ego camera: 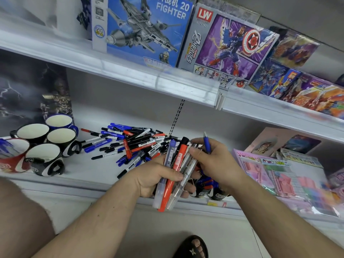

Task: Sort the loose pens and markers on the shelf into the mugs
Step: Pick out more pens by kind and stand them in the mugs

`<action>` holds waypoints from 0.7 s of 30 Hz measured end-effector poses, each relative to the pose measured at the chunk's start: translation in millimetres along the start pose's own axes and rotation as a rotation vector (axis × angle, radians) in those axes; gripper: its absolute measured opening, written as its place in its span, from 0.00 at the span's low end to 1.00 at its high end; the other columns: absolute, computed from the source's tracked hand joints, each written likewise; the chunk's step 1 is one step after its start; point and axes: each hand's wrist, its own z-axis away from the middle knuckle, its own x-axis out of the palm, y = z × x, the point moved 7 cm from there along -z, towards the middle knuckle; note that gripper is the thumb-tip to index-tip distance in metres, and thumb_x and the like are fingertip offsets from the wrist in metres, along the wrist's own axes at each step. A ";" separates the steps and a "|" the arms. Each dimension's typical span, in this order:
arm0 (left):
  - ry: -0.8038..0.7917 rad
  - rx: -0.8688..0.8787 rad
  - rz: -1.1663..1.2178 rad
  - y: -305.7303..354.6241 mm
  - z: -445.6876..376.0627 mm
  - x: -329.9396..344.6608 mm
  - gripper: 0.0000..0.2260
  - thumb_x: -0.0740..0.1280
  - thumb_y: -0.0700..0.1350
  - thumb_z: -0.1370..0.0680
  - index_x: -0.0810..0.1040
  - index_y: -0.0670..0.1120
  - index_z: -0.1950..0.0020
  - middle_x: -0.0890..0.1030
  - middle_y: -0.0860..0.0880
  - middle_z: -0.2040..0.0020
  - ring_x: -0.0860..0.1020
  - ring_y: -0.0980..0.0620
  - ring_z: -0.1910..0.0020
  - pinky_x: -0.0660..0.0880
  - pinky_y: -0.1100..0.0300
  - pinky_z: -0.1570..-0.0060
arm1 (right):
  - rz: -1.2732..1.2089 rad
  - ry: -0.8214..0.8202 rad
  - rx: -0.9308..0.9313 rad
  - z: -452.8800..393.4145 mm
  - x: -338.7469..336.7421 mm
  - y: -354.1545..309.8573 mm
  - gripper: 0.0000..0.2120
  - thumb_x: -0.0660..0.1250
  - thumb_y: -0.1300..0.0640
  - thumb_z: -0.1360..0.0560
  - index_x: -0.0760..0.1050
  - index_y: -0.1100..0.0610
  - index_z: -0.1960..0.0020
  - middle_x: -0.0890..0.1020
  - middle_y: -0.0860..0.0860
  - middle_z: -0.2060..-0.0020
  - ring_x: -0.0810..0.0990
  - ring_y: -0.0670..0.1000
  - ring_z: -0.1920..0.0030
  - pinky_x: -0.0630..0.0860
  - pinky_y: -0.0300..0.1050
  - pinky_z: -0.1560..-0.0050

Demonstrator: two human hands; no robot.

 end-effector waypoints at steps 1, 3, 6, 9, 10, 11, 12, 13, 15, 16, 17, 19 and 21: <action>-0.012 -0.014 -0.005 -2.0 0.8 1.0 0.18 0.66 0.32 0.30 0.77 0.39 0.40 0.82 0.37 0.45 0.84 0.38 0.54 0.82 0.46 0.55 | 0.009 0.027 0.001 -0.2 -3.2 -0.3 0.05 0.69 0.56 0.22 0.78 0.52 0.46 0.81 0.46 0.68 0.75 0.41 0.72 0.71 0.38 0.66; -0.036 -0.031 0.007 -5.6 1.1 4.2 0.19 0.66 0.32 0.30 0.78 0.41 0.40 0.82 0.37 0.45 0.84 0.39 0.55 0.82 0.45 0.55 | 0.087 0.049 -0.032 -1.6 -7.6 -2.0 0.03 0.68 0.55 0.22 0.79 0.50 0.48 0.80 0.49 0.68 0.75 0.43 0.70 0.73 0.40 0.65; -0.010 -0.060 0.003 -10.1 -0.2 7.3 0.18 0.66 0.32 0.31 0.78 0.40 0.42 0.83 0.38 0.50 0.84 0.42 0.58 0.82 0.48 0.60 | 0.179 0.096 -0.055 -2.0 -13.3 -2.2 0.05 0.68 0.54 0.22 0.79 0.53 0.55 0.79 0.53 0.66 0.75 0.47 0.66 0.74 0.46 0.59; 0.042 -0.084 -0.012 -14.5 -2.3 7.2 0.16 0.66 0.31 0.31 0.77 0.39 0.44 0.83 0.40 0.55 0.83 0.44 0.62 0.81 0.50 0.63 | 0.141 0.125 -0.020 -2.2 -15.3 1.6 0.06 0.68 0.53 0.22 0.79 0.53 0.56 0.76 0.45 0.71 0.71 0.43 0.73 0.70 0.39 0.67; 0.063 -0.084 -0.007 -15.6 -3.1 6.5 0.15 0.67 0.30 0.30 0.78 0.39 0.45 0.83 0.40 0.56 0.83 0.44 0.63 0.81 0.50 0.63 | 0.098 0.127 -0.004 -2.0 -15.0 4.0 0.05 0.68 0.52 0.22 0.79 0.51 0.55 0.77 0.45 0.70 0.71 0.41 0.74 0.69 0.38 0.68; 0.098 -0.073 0.006 -16.0 -3.9 4.9 0.12 0.66 0.28 0.29 0.79 0.39 0.48 0.83 0.41 0.57 0.83 0.44 0.63 0.81 0.50 0.63 | 0.048 0.144 0.017 -1.5 -15.7 5.9 0.04 0.68 0.50 0.22 0.78 0.50 0.53 0.78 0.45 0.68 0.71 0.40 0.74 0.68 0.37 0.67; 0.147 -0.048 0.041 -15.6 -5.1 2.1 0.11 0.66 0.27 0.28 0.80 0.39 0.51 0.83 0.41 0.58 0.83 0.45 0.64 0.82 0.50 0.62 | -0.002 0.175 0.040 -0.5 -18.0 9.0 0.06 0.67 0.48 0.22 0.78 0.50 0.52 0.79 0.47 0.66 0.71 0.41 0.73 0.67 0.38 0.67; 0.199 -0.007 0.107 -14.4 -6.5 -1.7 0.10 0.65 0.28 0.29 0.82 0.39 0.54 0.83 0.42 0.60 0.83 0.45 0.64 0.82 0.50 0.61 | -0.044 0.213 0.069 1.7 -20.3 12.7 0.10 0.66 0.46 0.22 0.77 0.53 0.53 0.78 0.49 0.66 0.70 0.43 0.73 0.66 0.40 0.67; 0.271 0.127 0.308 -8.6 -10.0 -9.2 0.10 0.64 0.32 0.31 0.82 0.40 0.55 0.83 0.44 0.61 0.83 0.47 0.63 0.82 0.49 0.55 | -0.077 0.249 0.135 10.9 -19.0 20.3 0.16 0.65 0.46 0.22 0.74 0.59 0.56 0.74 0.54 0.68 0.67 0.47 0.74 0.64 0.42 0.70; 0.281 0.202 0.416 -4.7 -11.3 -11.6 0.10 0.64 0.33 0.31 0.82 0.41 0.55 0.83 0.44 0.62 0.84 0.48 0.63 0.81 0.48 0.53 | -0.073 0.231 0.164 17.1 -13.6 25.4 0.17 0.65 0.46 0.22 0.73 0.60 0.58 0.74 0.56 0.68 0.65 0.48 0.74 0.63 0.42 0.72; 0.285 0.270 0.510 -1.2 -12.3 -13.8 0.09 0.63 0.34 0.30 0.81 0.41 0.56 0.83 0.45 0.63 0.84 0.48 0.62 0.81 0.47 0.51 | -0.080 0.188 0.191 24.3 -4.3 30.2 0.17 0.64 0.46 0.22 0.72 0.59 0.59 0.75 0.57 0.68 0.64 0.48 0.75 0.62 0.40 0.74; 0.283 0.377 0.642 3.2 -13.4 -15.8 0.09 0.62 0.34 0.30 0.79 0.42 0.53 0.83 0.47 0.63 0.84 0.49 0.60 0.81 0.48 0.49 | -0.143 0.064 0.244 38.1 19.1 38.1 0.16 0.63 0.43 0.21 0.73 0.56 0.56 0.81 0.60 0.64 0.64 0.49 0.77 0.60 0.37 0.77; 0.268 0.425 0.697 3.8 -14.5 -13.8 0.10 0.61 0.35 0.30 0.77 0.43 0.51 0.83 0.48 0.62 0.85 0.50 0.57 0.80 0.48 0.45 | -0.212 -0.038 0.287 45.2 36.1 42.3 0.19 0.62 0.39 0.22 0.74 0.55 0.52 0.84 0.58 0.62 0.67 0.49 0.78 0.61 0.36 0.77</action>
